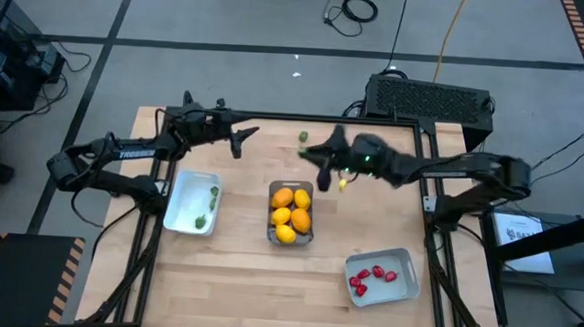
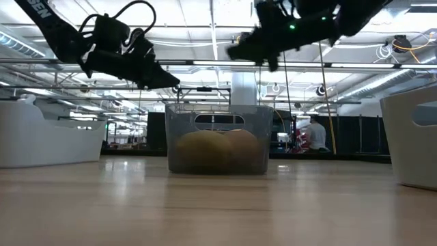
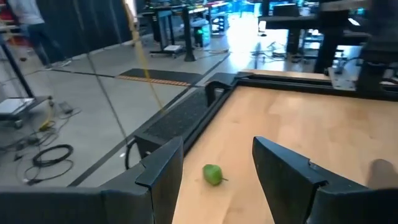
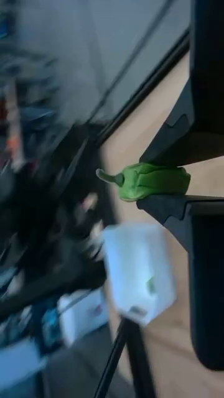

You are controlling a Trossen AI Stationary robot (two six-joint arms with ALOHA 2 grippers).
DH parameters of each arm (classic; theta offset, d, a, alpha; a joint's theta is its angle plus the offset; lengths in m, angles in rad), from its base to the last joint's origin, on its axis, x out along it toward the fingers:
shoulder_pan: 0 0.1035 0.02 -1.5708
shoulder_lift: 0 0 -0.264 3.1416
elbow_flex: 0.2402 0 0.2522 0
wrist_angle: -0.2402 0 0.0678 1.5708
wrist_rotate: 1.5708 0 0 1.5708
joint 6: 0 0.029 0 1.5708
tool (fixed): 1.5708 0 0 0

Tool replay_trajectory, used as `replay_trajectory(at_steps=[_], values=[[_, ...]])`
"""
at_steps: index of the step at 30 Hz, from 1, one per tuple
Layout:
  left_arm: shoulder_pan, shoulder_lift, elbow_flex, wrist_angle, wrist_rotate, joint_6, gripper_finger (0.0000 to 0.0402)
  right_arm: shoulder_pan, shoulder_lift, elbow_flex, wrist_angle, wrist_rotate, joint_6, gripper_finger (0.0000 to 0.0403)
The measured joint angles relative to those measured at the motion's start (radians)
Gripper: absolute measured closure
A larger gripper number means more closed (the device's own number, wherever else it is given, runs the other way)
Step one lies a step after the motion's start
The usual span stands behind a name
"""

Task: Sort produce into baskets
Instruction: Put the green chili pepper into the white bin

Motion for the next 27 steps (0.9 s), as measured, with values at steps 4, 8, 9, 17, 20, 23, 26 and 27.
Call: replay_trajectory(at_steps=[4,8,9,17,20,23,26,27], values=[[0.003,0.000,0.000,0.000,-0.007,0.000,0.0201,0.073,0.165,0.000,0.314,0.000,-0.061,0.0349],[0.003,0.000,0.000,0.001,-0.006,0.000,0.0201,0.121,0.350,0.076,0.476,-0.010,-0.122,0.0349],[0.003,0.000,0.000,0.001,-0.007,0.001,0.0201,0.129,0.392,0.118,0.477,-0.030,-0.132,0.0349],[0.003,0.000,0.000,0.001,-0.027,0.004,0.0201,0.161,0.698,0.541,0.327,-0.210,-0.173,0.0349],[0.002,0.002,0.000,-0.008,-0.067,0.002,0.0201,0.159,0.787,0.697,0.249,-0.213,-0.167,0.0348],[0.003,0.002,0.000,-0.029,-0.147,0.002,0.0201,0.158,0.883,0.848,0.207,-0.245,-0.167,0.0348],[0.003,0.002,0.001,-0.044,-0.201,0.004,0.0201,0.159,0.989,0.988,0.161,-0.291,-0.167,0.0348],[0.003,0.002,0.001,-0.050,-0.206,0.008,0.0201,0.160,1.023,1.033,0.140,-0.298,-0.163,0.0348]])
